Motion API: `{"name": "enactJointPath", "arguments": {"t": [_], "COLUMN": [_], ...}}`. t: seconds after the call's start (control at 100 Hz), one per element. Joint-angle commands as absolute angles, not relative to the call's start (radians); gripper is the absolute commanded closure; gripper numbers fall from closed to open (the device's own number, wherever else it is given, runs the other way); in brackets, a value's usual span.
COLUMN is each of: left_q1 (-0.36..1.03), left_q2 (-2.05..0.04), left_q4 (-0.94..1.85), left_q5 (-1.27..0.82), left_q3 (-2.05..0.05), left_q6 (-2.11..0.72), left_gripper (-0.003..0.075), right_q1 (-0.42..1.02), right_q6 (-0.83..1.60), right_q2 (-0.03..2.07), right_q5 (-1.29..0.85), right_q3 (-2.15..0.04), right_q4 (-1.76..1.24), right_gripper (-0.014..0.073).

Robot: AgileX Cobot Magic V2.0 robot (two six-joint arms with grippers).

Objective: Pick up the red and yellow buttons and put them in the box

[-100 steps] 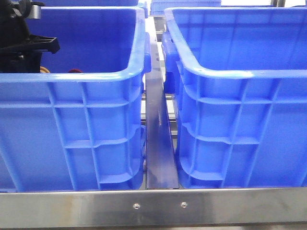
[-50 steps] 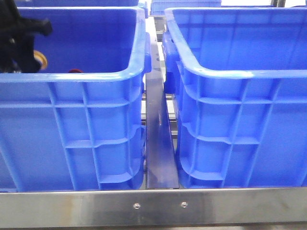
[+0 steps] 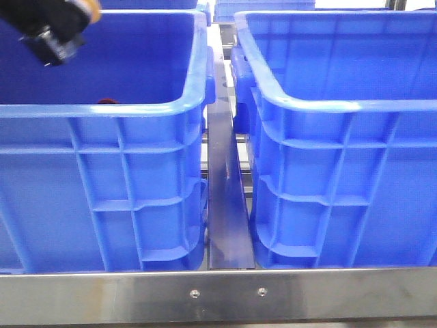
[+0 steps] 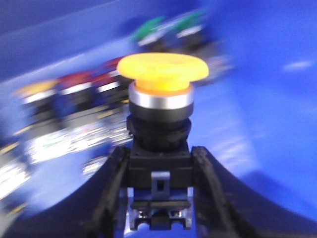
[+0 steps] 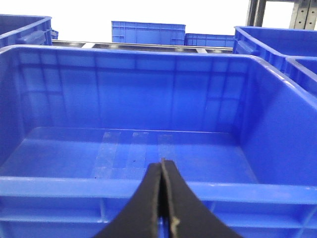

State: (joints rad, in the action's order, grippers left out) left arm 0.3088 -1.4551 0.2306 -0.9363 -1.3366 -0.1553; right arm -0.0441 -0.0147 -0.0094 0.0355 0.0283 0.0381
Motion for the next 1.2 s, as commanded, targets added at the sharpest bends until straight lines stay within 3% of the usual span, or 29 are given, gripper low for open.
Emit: {"name": "enactJointPath", "arguments": {"t": [0.0,0.44,0.76,1.19], "left_q1": [0.348,0.605,0.648,0.648], "left_q2": [-1.409,-1.409,-1.409,-1.409], "left_q4": [0.293,0.354,0.354,0.356], "left_q5": [-0.877,-0.868,-0.87,-0.876], "left_q3": [-1.361,-1.361,-1.361,-1.361], "left_q6": [-0.19,-0.365,-0.373,-0.373], "left_gripper": [0.0671,0.0671,0.0671,0.0671], "right_q1": [-0.043,-0.043,-0.042,-0.042], "right_q6": [-0.015,-0.015,-0.015,-0.014], "right_q2": [-0.031,-0.031,-0.031,0.133], "right_q5": [0.112,0.114,0.101,-0.291], "right_q3": [0.033,0.033,0.004,-0.321], "right_q4": [0.045,0.045,0.045,0.045], "right_gripper": [0.0696,0.0696,0.0696,0.0696]}}
